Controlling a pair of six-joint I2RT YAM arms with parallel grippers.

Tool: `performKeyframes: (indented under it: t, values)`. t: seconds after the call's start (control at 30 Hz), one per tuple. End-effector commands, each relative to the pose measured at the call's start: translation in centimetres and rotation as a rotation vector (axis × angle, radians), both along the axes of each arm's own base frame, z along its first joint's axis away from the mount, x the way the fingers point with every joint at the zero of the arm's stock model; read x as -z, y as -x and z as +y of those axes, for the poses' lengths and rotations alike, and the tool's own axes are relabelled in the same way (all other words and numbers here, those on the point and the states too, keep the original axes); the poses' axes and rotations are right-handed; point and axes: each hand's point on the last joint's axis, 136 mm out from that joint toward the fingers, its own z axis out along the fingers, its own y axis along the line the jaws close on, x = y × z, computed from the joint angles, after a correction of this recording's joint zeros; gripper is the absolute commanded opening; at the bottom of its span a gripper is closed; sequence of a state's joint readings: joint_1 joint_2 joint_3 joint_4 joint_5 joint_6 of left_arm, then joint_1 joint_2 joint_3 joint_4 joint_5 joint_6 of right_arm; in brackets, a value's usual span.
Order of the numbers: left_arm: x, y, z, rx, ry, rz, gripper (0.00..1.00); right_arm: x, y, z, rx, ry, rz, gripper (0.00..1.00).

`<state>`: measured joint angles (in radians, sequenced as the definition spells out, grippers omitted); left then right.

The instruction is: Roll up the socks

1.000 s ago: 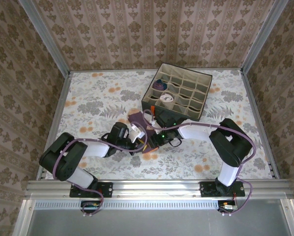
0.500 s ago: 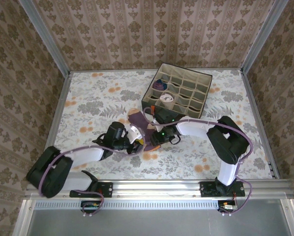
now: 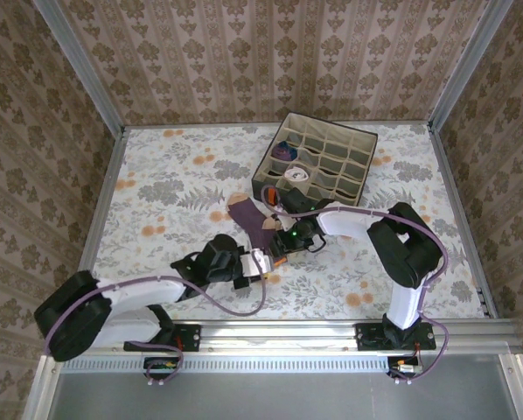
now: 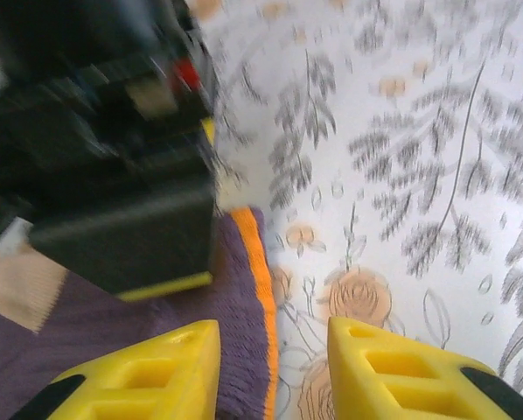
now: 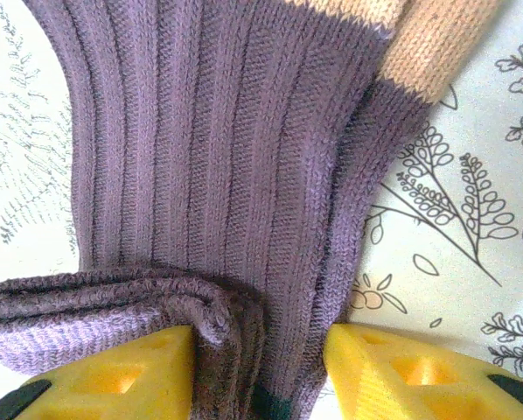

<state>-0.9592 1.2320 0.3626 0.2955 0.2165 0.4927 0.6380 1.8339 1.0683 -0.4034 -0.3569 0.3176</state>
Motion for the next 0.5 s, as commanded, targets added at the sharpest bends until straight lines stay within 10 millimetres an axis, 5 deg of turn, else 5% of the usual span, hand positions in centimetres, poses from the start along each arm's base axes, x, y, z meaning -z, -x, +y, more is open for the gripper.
performKeyframes:
  t: [0.0, 0.23, 0.47]
  values:
    - [0.7, -1.6, -0.5, -0.005, -0.065, -0.099, 0.32, 3.7, 3.2, -3.7, 0.010, 0.151, 0.159, 0.46]
    - [3.5, -3.8, -0.6, -0.102, -0.100, -0.133, 0.40, 3.8, 3.9, -4.0, -0.015, 0.143, 0.194, 0.45]
    - [5.0, -4.1, 0.3, -0.165, -0.122, -0.107, 0.37, 4.0, 4.7, -4.0, -0.065, 0.139, 0.230, 0.45]
